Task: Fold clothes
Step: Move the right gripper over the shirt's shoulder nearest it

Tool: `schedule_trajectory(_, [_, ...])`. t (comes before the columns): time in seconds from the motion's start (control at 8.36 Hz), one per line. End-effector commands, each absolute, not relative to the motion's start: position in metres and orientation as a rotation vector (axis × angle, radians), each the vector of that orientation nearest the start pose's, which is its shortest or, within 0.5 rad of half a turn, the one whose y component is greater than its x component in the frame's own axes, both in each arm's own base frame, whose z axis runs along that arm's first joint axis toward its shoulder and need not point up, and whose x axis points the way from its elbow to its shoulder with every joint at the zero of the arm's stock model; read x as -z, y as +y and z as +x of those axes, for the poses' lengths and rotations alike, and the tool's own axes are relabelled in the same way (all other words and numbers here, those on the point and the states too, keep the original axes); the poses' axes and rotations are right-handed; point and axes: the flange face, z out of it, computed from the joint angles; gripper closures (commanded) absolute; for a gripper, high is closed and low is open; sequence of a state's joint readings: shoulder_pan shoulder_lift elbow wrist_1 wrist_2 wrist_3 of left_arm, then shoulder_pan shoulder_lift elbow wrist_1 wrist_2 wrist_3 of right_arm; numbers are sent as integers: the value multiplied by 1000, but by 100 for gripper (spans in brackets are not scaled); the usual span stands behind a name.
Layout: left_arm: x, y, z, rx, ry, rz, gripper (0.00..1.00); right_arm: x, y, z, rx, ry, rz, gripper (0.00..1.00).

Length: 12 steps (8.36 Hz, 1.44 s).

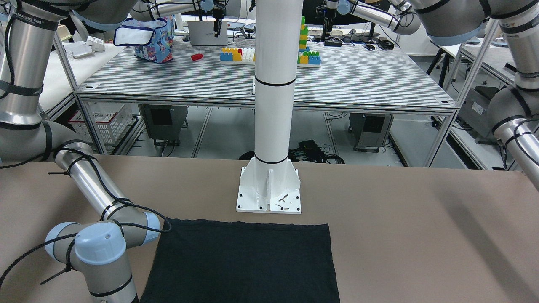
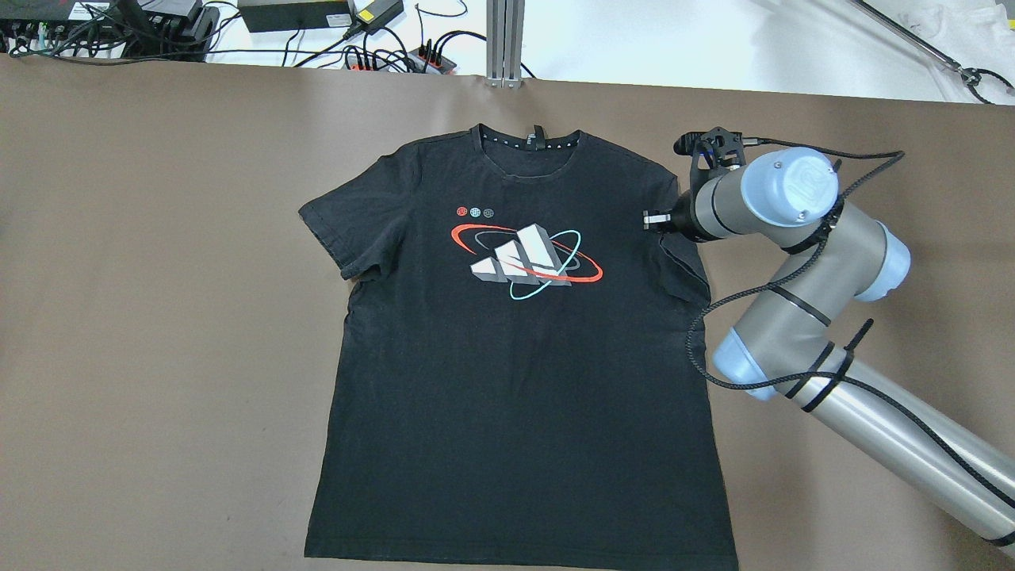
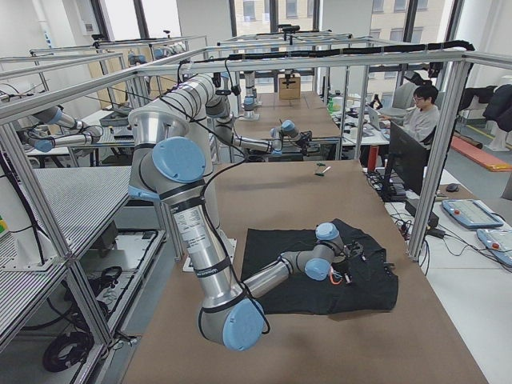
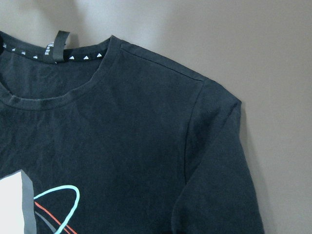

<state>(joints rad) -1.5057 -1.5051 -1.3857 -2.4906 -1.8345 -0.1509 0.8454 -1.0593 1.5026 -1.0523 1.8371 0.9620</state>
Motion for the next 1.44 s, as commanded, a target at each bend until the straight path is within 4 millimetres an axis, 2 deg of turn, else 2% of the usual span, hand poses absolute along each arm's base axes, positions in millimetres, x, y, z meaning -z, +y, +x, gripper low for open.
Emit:
schedule_trajectory(0.0, [-693,-497,-73,15,338,647,0,-319,-622,-426,-132,-844,454,100])
schedule_trajectory(0.12, [-690,-500,-73,15,341,654,0,-320,-632,-432,-144,-824,462,100])
schedule_trajectory(0.24, [-688,-501,-71,11,353,652,0,-321,-631,-434,-146,-818,470,91])
schedule_trajectory(0.36, [-682,-508,-65,-7,396,652,0,-335,-628,-432,-143,-800,476,10])
schedule_trajectory(0.48, [-673,-515,-59,-20,460,646,0,-343,-623,-429,-140,-815,501,5])
schedule_trajectory(0.6, [-644,-539,-32,2,611,619,0,-352,-619,-426,-138,-826,509,5])
schedule_trajectory(0.72, [-597,-575,-8,56,768,575,0,-352,-618,-425,-138,-827,510,5])
schedule_trajectory(0.84, [-559,-602,24,76,855,525,0,-349,-616,-425,-136,-836,514,5])
schedule_trajectory(0.96, [-540,-619,64,55,886,499,0,-344,-606,-426,-128,-850,519,5])
schedule_trajectory(1.08, [-519,-639,119,41,925,458,0,-344,-600,-423,-125,-857,520,5])
schedule_trajectory(1.2, [-496,-661,167,47,959,417,3,-344,-596,-421,-129,-863,521,5])
schedule_trajectory(1.32, [-475,-674,209,52,981,389,7,-341,-586,-427,-112,-876,518,5])
